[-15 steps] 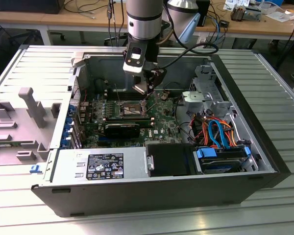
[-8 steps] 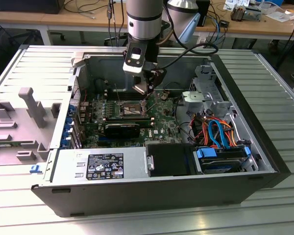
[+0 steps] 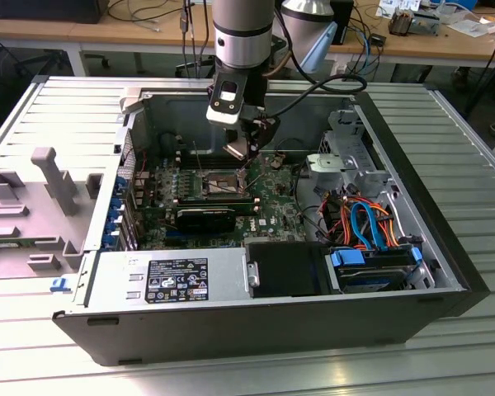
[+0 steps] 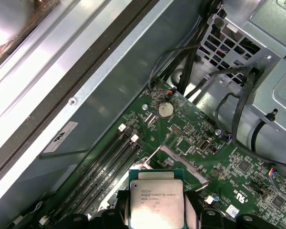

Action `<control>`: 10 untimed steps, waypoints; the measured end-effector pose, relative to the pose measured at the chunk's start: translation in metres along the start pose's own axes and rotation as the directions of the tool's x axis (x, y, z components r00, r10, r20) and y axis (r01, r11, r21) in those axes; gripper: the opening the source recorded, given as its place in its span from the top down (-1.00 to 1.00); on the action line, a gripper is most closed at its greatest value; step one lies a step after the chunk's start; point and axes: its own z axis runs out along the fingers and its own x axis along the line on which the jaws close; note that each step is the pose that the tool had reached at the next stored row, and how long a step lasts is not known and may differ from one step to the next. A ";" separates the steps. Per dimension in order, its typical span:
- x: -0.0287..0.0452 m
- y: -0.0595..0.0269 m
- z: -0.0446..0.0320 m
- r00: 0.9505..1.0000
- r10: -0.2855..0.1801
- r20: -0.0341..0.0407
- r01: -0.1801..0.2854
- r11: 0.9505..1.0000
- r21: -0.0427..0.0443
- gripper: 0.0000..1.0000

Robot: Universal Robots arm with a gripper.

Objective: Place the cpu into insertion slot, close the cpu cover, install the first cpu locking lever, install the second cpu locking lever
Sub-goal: 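Place the cpu into insertion slot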

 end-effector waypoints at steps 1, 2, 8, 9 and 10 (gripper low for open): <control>0.0000 0.0000 0.0000 1.000 0.000 0.000 0.000 1.000 0.000 -0.09; 0.0000 0.0000 0.0001 1.000 0.000 0.000 0.000 1.000 0.000 -0.09; -0.0001 -0.0003 0.0034 1.000 0.025 0.002 -0.025 1.000 -0.001 -0.09; -0.0001 -0.0003 0.0036 1.000 0.027 0.002 -0.027 1.000 -0.001 -0.09; -0.0001 -0.0003 0.0037 1.000 0.027 0.002 -0.027 1.000 -0.001 -0.09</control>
